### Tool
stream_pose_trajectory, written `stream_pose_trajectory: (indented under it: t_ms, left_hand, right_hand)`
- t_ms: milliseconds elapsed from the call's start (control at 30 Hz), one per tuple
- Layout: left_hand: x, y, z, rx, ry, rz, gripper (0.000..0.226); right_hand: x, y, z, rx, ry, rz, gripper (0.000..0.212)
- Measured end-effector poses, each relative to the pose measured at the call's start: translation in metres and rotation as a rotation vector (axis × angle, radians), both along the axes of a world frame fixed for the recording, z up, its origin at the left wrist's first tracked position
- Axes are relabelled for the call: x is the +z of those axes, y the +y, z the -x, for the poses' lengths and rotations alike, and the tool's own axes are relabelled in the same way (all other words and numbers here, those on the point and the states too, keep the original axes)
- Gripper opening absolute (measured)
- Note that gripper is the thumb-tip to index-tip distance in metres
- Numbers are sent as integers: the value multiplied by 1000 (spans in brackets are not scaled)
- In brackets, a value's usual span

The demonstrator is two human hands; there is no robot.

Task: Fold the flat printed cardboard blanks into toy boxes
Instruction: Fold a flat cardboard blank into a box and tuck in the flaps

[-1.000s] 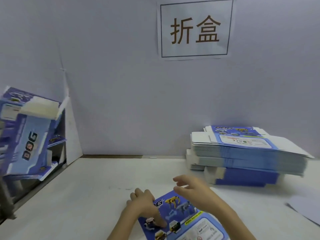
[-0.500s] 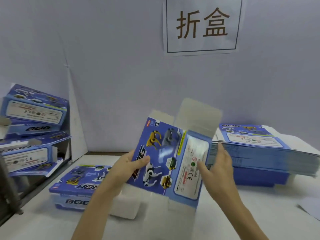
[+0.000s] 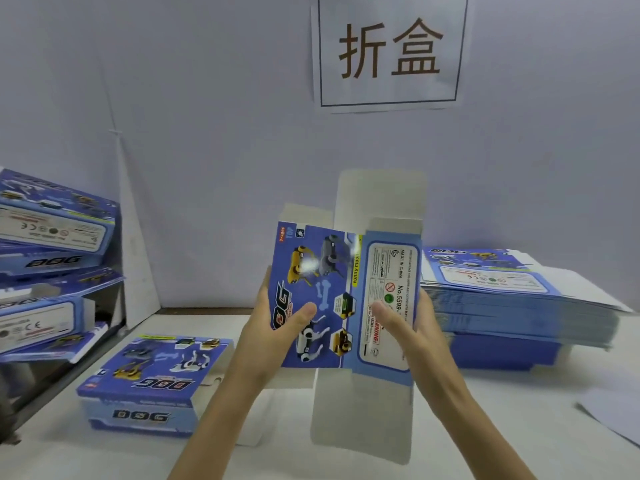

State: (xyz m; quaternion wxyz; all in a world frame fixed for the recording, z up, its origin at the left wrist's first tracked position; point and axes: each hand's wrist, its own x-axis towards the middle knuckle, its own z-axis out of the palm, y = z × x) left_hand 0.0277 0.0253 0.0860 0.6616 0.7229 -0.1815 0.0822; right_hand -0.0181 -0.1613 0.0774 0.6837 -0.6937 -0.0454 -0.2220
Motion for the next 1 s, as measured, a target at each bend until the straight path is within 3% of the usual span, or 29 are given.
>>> stream_pose_trajectory:
  t_ms: [100, 167, 233, 333, 433, 500, 567, 667, 733, 833, 867, 933, 1000]
  left_hand:
    - [-2, -4, 1, -109, 62, 36, 58]
    - [1, 2, 0, -197, 123, 88, 51]
    - [3, 12, -1, -329, 176, 175, 62]
    - [2, 18, 3, -590, 255, 285, 71]
    - [-5, 10, 8, -736, 294, 224, 68]
    - [-9, 7, 9, -829, 227, 192, 53]
    - [-8, 8, 13, -902, 186, 162, 52]
    - [-4, 2, 18, -668, 135, -81, 65]
    - [-3, -8, 22, -470, 119, -225, 57]
    - [-3, -17, 25, -338, 166, -155, 52]
    - [-2, -18, 26, -303, 109, -199, 38]
    - [-1, -18, 27, -293, 64, -254, 33]
    - [-2, -16, 28, -298, 6, -343, 28]
  right_hand:
    - [1, 4, 1, 20, 18, 28, 82]
    - [2, -5, 0, -66, 33, -75, 55]
    - [2, -20, -1, -137, 47, -246, 36]
    - [1, -28, -2, -210, 24, -381, 33]
    - [0, -24, -3, -286, -24, -364, 36]
    - [1, -23, -4, -298, -34, -351, 42]
    - [2, -24, -3, -292, -40, -413, 42]
    - [2, -19, -1, -281, -39, -464, 37]
    - [3, -14, -2, -282, -26, -330, 42]
    - [2, -4, 2, -378, -52, 242, 83]
    - [1, 1, 5, -382, -108, 448, 91]
    - [-3, 10, 6, -372, -207, 779, 90]
    - [-7, 14, 5, -367, -235, 921, 84]
